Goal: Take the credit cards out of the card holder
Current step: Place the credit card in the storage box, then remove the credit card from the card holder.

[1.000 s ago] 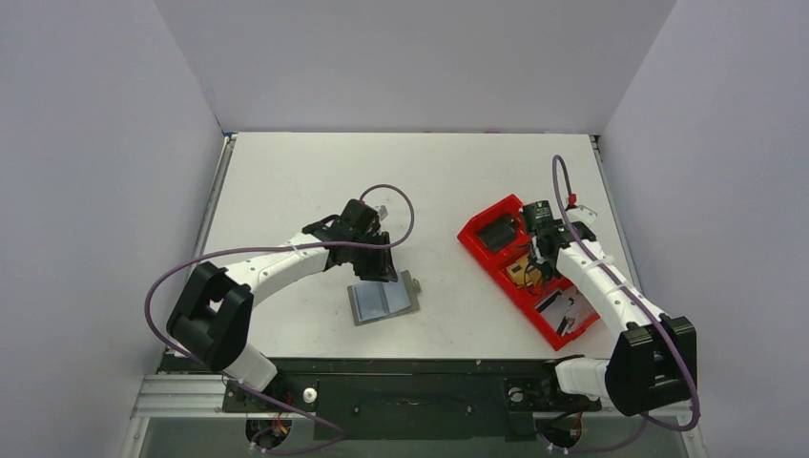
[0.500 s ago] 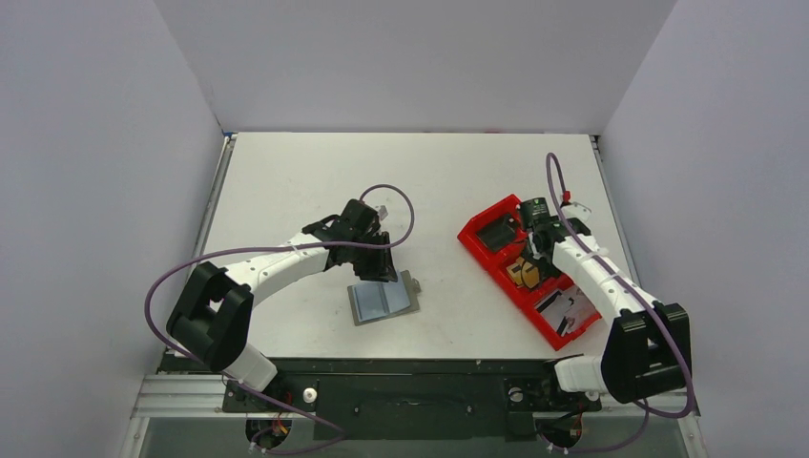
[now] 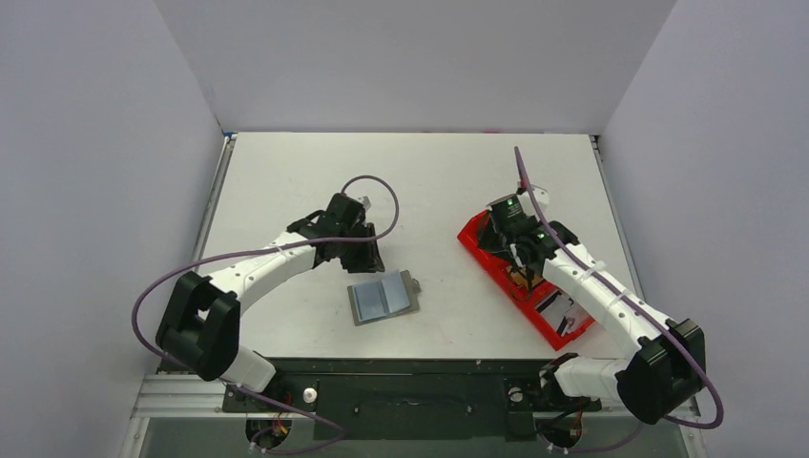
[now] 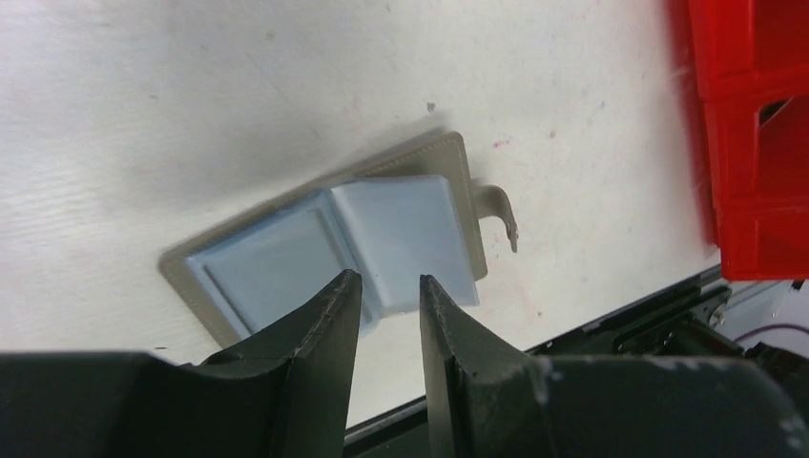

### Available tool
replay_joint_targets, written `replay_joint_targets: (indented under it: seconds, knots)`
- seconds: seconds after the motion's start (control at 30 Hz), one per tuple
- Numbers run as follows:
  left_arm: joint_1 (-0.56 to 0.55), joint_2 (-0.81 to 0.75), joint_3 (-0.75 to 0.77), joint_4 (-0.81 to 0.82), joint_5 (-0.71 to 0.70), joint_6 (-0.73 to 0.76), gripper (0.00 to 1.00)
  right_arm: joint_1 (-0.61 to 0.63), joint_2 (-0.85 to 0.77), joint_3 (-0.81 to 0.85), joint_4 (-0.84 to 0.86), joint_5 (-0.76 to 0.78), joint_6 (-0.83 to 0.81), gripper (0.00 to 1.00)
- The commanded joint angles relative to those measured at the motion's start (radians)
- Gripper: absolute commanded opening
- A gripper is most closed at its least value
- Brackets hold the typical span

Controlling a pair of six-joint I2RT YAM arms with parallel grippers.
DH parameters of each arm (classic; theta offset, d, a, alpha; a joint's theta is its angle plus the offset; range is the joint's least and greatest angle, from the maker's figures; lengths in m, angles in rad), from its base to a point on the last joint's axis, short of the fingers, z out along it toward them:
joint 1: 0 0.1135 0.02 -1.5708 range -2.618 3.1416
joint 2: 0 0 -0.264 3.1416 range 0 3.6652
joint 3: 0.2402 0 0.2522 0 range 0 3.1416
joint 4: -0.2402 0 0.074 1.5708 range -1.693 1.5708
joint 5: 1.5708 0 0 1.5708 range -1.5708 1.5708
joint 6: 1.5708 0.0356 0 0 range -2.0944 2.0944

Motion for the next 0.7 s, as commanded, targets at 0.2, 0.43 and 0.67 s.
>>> replay_joint_targets:
  seconds: [0.2, 0.43, 0.67]
  knots:
    - [0.15, -0.16, -0.086, -0.046, -0.11, -0.017, 0.27, 0.317, 0.032, 0.057, 0.258, -0.155, -0.034, 0.59]
    - [0.256, -0.227, -0.147, -0.073, -0.117, -0.005, 0.27, 0.469, 0.21, 0.144, 0.307, -0.202, -0.064, 0.59]
    - [0.3, -0.264, -0.174, -0.086, -0.106, 0.001, 0.27, 0.574, 0.418, 0.237, 0.32, -0.24, -0.094, 0.59]
